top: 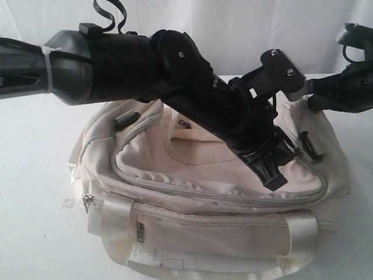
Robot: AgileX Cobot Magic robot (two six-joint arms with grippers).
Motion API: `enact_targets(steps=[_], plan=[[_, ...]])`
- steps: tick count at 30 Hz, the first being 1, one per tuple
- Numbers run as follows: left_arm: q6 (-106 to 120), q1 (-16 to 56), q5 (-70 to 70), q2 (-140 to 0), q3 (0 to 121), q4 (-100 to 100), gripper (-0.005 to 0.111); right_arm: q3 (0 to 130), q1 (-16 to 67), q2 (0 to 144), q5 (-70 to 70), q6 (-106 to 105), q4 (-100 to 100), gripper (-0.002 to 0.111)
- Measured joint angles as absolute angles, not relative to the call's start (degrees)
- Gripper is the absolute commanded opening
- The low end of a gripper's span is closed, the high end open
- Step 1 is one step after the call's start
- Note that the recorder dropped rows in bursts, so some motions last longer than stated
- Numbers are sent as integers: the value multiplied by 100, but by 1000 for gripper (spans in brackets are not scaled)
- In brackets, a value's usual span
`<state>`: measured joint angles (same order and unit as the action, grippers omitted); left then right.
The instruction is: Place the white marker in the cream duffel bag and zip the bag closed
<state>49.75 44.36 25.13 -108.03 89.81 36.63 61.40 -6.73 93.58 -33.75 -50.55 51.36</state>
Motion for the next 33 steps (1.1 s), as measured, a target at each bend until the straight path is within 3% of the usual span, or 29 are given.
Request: enact_targets(steps=[4, 6, 13, 33], plan=[[4657, 4436, 2750, -10791, 8981, 3389, 0, 6278, -673, 9230, -3547, -4814, 4873, 1], [4509, 4436, 2790, -10781, 8981, 3222, 0, 6325, -673, 9094, -3571, -4534, 4552, 8], [4378, 4436, 2779, -10757, 8981, 3002, 0, 6335, -673, 8716, -4445, -4050, 3951, 60], [4367, 4446, 2589, -10744, 8981, 2977, 0, 6335, -313, 8691, -4914, -3774, 3871, 61]])
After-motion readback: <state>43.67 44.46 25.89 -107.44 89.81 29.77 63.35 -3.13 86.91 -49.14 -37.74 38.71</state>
